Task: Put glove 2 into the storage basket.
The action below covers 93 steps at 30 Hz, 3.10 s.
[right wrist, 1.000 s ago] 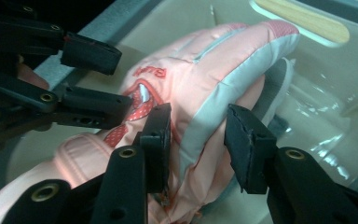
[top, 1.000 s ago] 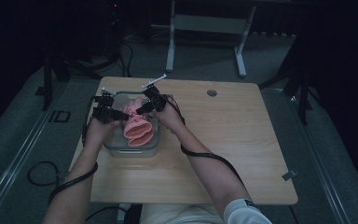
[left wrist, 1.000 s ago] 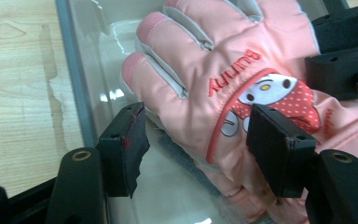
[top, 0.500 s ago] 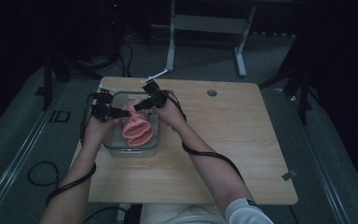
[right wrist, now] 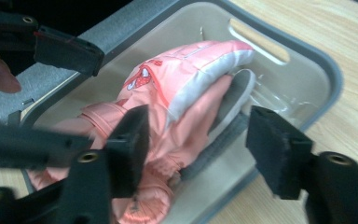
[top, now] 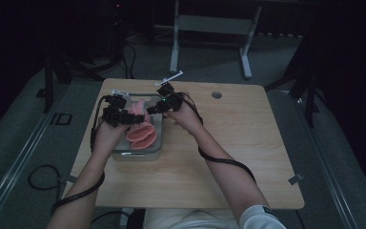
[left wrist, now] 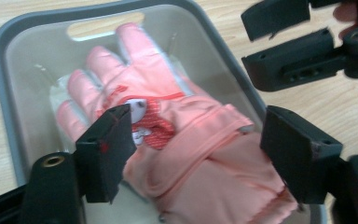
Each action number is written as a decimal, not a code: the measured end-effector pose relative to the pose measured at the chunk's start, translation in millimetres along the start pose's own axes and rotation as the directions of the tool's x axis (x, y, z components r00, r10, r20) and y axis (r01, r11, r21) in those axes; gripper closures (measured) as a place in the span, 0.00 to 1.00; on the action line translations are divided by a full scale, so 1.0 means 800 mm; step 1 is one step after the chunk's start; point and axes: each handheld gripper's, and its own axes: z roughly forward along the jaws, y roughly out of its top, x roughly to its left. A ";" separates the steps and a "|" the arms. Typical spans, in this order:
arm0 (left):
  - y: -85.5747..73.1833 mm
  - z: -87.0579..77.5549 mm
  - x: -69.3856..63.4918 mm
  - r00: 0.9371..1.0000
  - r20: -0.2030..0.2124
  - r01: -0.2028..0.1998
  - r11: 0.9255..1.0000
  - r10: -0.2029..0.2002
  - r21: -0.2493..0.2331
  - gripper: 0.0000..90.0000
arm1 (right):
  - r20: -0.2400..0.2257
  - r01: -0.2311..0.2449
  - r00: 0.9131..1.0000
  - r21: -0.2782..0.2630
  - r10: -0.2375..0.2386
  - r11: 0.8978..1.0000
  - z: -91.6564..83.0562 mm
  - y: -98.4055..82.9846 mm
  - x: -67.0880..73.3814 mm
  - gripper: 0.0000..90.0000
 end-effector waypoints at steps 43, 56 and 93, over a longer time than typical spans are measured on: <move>-0.022 0.029 -0.155 0.950 0.111 -0.288 0.956 0.293 -0.063 0.01 | 0.070 0.037 0.997 -0.042 -0.034 0.998 -0.076 -0.113 -0.063 0.18; -0.046 0.050 -0.180 0.932 0.137 -0.325 0.941 0.335 -0.089 0.01 | 0.071 0.030 0.997 -0.017 -0.029 0.999 -0.079 -0.145 -0.073 0.18; -0.138 0.100 -0.201 0.882 0.197 -0.414 0.903 0.429 -0.113 0.01 | 0.101 0.033 0.995 -0.068 -0.026 0.997 -0.072 -0.240 -0.086 0.16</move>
